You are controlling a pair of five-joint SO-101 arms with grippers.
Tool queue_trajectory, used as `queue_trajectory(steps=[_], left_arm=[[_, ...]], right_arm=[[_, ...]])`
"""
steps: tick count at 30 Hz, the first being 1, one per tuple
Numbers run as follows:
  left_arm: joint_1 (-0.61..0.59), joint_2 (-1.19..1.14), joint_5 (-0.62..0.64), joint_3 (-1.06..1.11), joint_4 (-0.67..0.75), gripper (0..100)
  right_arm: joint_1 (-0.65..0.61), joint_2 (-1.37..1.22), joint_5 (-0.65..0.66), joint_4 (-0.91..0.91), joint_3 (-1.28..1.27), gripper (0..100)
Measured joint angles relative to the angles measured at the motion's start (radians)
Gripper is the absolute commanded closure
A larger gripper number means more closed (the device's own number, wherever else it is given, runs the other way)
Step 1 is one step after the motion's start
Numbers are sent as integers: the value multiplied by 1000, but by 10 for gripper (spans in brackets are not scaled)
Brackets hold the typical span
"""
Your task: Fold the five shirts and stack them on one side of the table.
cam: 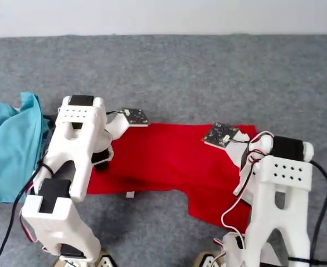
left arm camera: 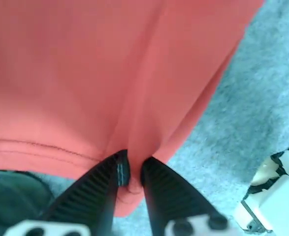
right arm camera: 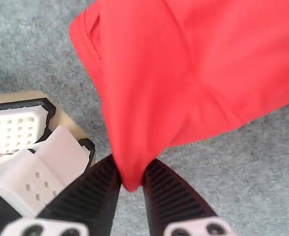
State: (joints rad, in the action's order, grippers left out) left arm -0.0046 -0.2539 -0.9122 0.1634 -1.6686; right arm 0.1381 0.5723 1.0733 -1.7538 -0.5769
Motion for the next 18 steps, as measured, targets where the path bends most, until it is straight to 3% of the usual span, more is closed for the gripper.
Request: queue_trajectory(steps=[4, 8, 18], left_arm=[[-5, 0, 12, 0, 0, 846], [-5, 15, 94, 0, 0, 833], [-5, 224, 110, 0, -2, 830]], right_arm=[[2, 3, 0, 0, -3, 847], [2, 3, 0, 0, -3, 709], [75, 3, 0, 0, 100, 706]])
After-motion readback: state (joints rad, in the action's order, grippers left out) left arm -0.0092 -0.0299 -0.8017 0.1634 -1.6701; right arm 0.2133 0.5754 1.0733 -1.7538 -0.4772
